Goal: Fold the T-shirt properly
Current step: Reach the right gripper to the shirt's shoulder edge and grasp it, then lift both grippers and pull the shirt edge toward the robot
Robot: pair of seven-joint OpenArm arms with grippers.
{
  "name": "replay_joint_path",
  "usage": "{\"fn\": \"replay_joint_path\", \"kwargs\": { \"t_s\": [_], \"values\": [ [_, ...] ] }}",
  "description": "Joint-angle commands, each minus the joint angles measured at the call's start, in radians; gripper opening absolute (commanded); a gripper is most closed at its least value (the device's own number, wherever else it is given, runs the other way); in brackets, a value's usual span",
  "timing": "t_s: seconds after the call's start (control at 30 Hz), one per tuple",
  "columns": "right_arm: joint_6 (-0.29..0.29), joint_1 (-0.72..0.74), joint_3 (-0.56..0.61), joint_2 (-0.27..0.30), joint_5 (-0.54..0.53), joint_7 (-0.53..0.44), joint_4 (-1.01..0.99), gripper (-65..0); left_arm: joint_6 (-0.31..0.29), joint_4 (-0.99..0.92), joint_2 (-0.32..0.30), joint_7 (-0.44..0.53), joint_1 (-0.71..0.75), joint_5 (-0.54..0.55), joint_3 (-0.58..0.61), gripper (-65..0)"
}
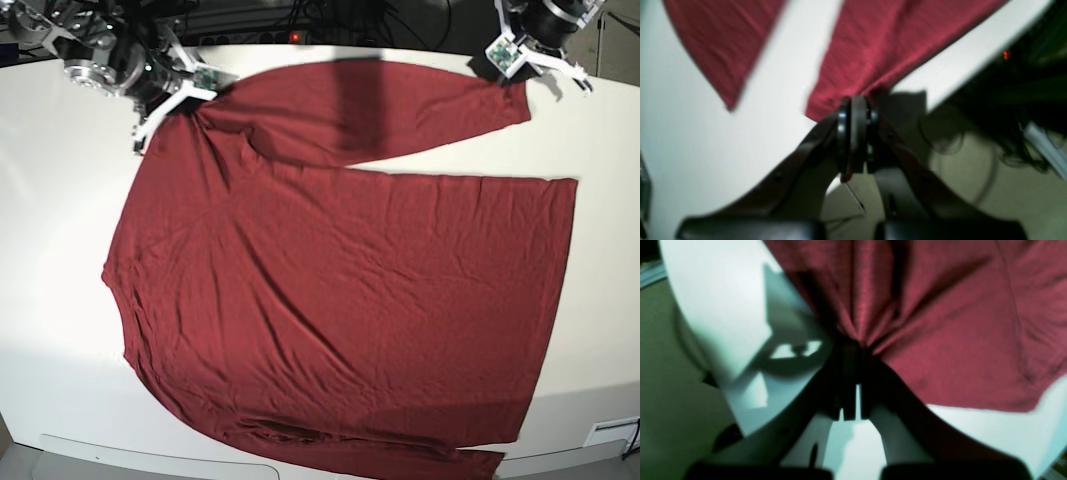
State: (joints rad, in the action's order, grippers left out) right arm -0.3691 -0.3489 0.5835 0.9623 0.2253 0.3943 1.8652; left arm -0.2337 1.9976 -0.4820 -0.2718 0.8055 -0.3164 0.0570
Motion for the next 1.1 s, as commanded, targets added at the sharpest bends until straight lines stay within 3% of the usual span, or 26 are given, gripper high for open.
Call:
{"fn": "replay_joint_path", "kwargs": {
  "t_s": [0.0,0.23,0.47,0.53,0.63,0.9,1.07],
  "values": [
    [0.024,0.008,-0.008,0.018,-0.001,-0.011,0.018,-65.0,0.026,0.024,-0.009,0.009,0.006,0.000,-0.006,-65.0],
    [0.056,0.046,-0.009,0.010,0.006,-0.021,0.018,-65.0,0.190,0.027,-0.009,0.011,-0.052,-0.060,-0.013,-65.0],
    [0.056,0.146,-0.009,0.008,0.006,-0.028,0.015,-65.0,0.192,0.022,-0.010,0.011,-0.142,-0.048,-0.064,-65.0],
    [0.056,0.171,-0.009,-0.011,0.006,-0.032,-0.003,-65.0,0.169,-0.001,-0.010,0.012,-0.179,-0.002,-0.064,-65.0],
    [0.056,0.212,-0.009,-0.063,0.005,-0.054,-0.056,-65.0,0.072,-0.086,-0.009,0.040,-0.248,0.035,-0.064,-65.0],
    [0.033,0.332,-0.009,-0.163,-0.003,-0.074,-0.178,-65.0,0.068,-0.217,-0.011,0.057,-0.411,0.066,-0.064,-65.0],
    [0.000,0.387,-0.009,-0.202,-0.016,-0.093,-0.259,-65.0,0.012,-0.293,-0.018,0.057,-0.501,0.105,-0.063,-65.0]
  ]
}}
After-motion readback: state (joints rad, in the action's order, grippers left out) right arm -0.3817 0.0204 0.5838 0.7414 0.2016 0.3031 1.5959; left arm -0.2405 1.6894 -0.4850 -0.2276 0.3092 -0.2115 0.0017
